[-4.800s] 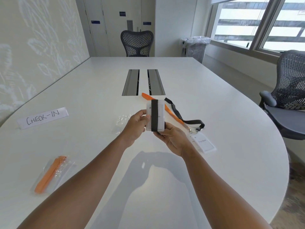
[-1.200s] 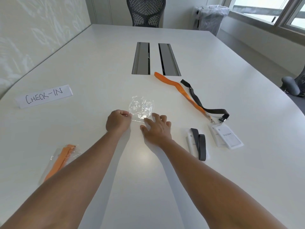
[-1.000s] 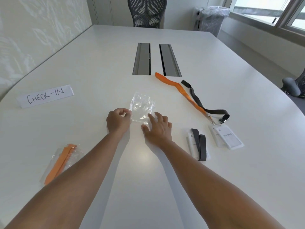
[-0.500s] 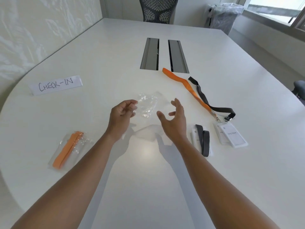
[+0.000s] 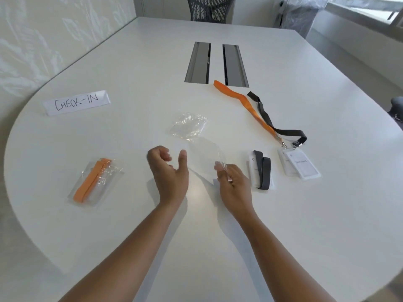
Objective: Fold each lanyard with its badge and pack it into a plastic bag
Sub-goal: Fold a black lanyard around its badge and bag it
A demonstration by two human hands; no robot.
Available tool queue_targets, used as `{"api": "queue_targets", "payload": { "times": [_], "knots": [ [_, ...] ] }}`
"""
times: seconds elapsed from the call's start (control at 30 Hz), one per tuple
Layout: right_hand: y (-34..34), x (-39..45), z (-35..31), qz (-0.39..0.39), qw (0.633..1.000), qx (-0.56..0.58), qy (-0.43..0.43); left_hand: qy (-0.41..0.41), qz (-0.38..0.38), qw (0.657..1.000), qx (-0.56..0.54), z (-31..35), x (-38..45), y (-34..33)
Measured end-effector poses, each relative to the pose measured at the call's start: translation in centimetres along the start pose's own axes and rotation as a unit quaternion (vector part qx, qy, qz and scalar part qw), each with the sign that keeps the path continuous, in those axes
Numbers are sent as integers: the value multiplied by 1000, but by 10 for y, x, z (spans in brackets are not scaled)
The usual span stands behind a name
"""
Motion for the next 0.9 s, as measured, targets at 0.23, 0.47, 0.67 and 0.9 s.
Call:
{"api": "queue_targets", "payload": {
  "times": [0.23, 0.47, 0.67, 0.9],
  "knots": [
    [2, -31, 16, 21, 999, 41, -10, 71, -157, 984, -48, 25, -50, 9],
    [0, -35, 24, -15, 999, 28, 33, 94, -301, 948, -50, 25, -62, 9],
    [0, -35, 19, -5, 997, -14, 76, 83, -279, 955, -51, 27, -58, 11],
    [2, -35, 22, 24, 999, 8, 38, 54, -299, 952, -30, 23, -60, 11]
  ]
}}
Point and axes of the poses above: each hand's wrist, its own x-axis towards the middle knuckle, its own y-axis out of the back of the hand, z = x × y, the point moved 1 cm from there along x, towards the middle knuckle, and after that the axes turned 10 degrees about z, right-handed, at the moved point
